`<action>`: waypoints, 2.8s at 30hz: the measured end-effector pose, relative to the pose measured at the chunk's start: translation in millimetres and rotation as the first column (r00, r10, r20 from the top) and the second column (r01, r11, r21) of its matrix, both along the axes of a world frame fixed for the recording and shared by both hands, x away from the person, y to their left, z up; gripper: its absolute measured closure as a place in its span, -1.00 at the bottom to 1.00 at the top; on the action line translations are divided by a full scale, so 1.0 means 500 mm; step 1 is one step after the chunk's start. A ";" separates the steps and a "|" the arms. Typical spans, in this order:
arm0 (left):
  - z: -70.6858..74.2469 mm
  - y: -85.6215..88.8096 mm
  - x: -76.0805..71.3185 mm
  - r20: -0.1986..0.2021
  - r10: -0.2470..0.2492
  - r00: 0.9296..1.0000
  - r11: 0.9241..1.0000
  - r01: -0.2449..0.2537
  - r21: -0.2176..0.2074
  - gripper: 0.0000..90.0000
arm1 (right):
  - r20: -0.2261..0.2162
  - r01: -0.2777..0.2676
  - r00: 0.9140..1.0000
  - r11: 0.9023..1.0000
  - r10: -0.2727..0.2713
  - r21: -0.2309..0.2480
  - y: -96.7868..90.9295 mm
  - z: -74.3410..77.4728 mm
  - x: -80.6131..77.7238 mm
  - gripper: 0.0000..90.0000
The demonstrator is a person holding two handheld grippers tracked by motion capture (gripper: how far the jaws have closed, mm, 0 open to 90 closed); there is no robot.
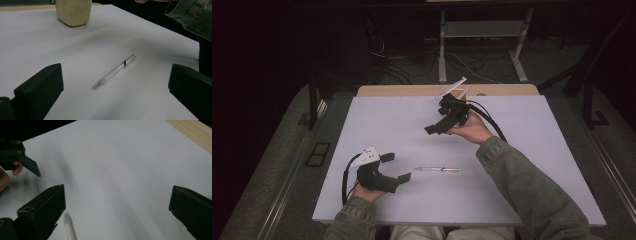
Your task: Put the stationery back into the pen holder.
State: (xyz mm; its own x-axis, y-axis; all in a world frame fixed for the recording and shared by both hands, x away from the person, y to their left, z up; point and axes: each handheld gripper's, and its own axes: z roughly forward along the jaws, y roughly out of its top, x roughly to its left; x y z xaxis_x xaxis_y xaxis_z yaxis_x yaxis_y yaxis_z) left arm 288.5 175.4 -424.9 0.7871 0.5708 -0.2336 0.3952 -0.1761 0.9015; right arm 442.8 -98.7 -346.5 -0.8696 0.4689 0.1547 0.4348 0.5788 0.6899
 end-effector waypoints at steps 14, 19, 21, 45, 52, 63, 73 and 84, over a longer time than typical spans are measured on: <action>0.000 0.000 0.000 0.002 0.000 1.000 1.000 0.000 0.002 -1.00 | -0.004 -0.078 0.997 0.996 0.078 -0.037 0.031 -0.024 -0.020 -0.99; 0.000 0.002 0.001 0.007 0.000 1.000 1.000 0.000 0.002 -1.00 | -0.024 -0.109 0.994 0.993 0.107 -0.054 0.042 -0.036 -0.026 -0.99; 0.000 0.002 0.000 0.003 0.001 1.000 1.000 -0.001 0.000 -1.00 | -0.027 -0.116 0.993 0.991 0.115 -0.067 0.047 -0.042 -0.029 -0.99; 0.001 0.002 0.000 0.001 0.000 1.000 1.000 0.000 -0.002 -1.00 | -0.091 -0.260 0.965 0.949 0.247 -0.181 0.091 -0.112 -0.076 -0.99; 0.001 0.002 0.000 0.001 -0.001 1.000 1.000 0.001 -0.001 -1.00 | -0.111 -0.289 0.956 0.937 0.271 -0.197 0.095 -0.126 -0.085 -0.99; 0.001 0.001 0.000 0.002 -0.001 1.000 1.000 0.001 0.000 -1.00 | -0.140 -0.345 0.937 0.908 0.320 -0.237 0.107 -0.137 -0.106 -0.99; 0.001 0.001 0.000 0.002 -0.001 1.000 1.000 0.001 0.001 -1.00 | -0.146 -0.388 0.921 0.877 0.361 -0.282 0.114 -0.150 -0.116 -0.68; 0.001 0.001 0.000 0.002 -0.002 1.000 1.000 0.002 0.002 -1.00 | -0.156 -0.409 0.912 0.866 0.379 -0.287 0.115 -0.152 -0.115 -0.19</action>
